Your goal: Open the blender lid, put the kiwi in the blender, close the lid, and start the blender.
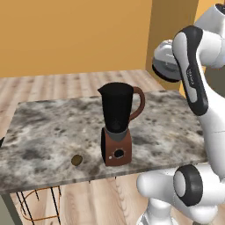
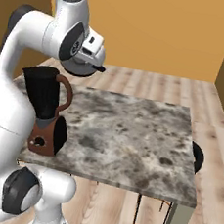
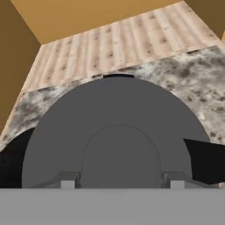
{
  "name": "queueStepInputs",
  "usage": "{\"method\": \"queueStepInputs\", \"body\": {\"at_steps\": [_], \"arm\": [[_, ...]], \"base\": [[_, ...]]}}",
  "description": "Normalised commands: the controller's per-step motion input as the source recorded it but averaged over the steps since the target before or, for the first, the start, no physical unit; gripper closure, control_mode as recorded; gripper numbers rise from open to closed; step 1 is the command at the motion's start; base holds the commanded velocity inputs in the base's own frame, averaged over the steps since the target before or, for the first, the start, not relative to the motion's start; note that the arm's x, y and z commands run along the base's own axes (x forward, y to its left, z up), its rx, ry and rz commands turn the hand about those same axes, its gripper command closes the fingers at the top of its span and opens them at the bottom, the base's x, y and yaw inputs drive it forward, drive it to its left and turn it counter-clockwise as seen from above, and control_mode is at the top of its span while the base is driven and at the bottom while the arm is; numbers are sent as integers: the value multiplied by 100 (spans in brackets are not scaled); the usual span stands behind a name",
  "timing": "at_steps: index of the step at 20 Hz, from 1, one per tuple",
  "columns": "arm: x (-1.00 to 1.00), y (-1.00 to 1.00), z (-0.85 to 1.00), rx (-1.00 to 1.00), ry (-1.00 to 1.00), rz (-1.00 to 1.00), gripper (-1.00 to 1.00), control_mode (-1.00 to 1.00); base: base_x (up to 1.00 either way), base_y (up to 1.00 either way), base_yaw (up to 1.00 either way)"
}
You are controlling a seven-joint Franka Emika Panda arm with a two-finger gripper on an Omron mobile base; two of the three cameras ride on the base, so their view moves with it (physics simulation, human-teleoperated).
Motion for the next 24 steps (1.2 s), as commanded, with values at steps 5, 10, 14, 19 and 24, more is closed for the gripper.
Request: {"method": "queueStepInputs", "body": {"at_steps": [5, 10, 14, 19, 24], "arm": [[-28, -100, -89, 1, 2, -6, 100, -100], [-10, -99, -100, 0, 10, -5, 100, -100], [0, -72, -100, 0, 20, -1, 100, -100], [26, -42, -94, 0, 21, 0, 100, -100], [40, -17, -74, 0, 20, -1, 100, -100]], "base": [[0, 0, 0], [0, 0, 0], [0, 0, 0], [0, 0, 0], [0, 0, 0]]}}
